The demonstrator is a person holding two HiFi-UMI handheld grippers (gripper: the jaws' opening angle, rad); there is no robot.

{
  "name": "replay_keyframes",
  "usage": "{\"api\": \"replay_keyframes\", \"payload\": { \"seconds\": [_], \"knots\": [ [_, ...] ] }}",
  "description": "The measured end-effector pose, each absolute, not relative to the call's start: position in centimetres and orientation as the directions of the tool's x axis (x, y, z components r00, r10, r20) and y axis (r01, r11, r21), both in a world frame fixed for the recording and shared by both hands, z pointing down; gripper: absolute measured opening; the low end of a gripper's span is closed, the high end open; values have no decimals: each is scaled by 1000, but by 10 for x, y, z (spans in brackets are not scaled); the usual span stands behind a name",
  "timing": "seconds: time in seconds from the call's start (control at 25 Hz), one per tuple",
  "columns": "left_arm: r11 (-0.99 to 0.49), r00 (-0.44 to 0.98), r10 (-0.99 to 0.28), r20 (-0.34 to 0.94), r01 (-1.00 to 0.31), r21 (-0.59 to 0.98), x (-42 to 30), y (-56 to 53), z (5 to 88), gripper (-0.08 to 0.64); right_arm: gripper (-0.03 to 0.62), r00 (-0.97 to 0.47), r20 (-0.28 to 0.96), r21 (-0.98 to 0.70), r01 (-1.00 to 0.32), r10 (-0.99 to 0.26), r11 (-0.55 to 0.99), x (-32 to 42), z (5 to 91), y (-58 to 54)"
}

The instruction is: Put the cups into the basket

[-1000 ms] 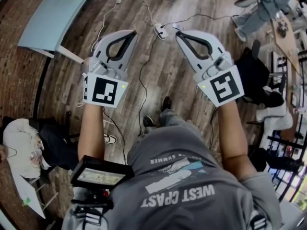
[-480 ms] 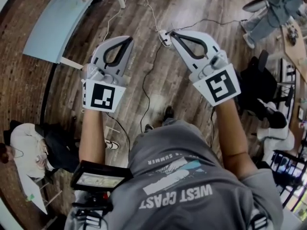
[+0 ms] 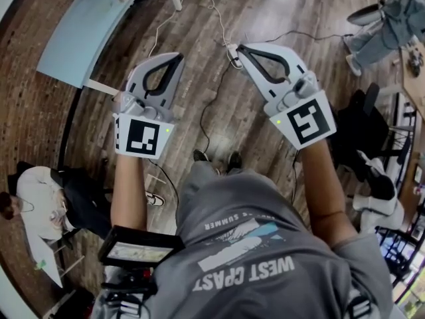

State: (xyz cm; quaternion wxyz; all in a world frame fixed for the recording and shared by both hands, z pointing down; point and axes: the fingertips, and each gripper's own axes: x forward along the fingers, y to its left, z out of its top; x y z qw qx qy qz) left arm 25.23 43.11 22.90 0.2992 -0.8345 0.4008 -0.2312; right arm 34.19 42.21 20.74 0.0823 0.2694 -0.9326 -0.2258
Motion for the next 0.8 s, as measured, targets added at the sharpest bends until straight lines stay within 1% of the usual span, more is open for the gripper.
{"api": "replay_keyframes", "payload": {
  "seconds": [0.36,0.8],
  "knots": [
    [-521,578,-800,161,-537,-663,206,392,247,0,11,-830,43,458,-478,-556,750,300,217,383],
    [-515,622,-776,103,-531,-673,125,337,230,0,11,-807,41,489,-498,-589,716,211,205,335]
  ]
}}
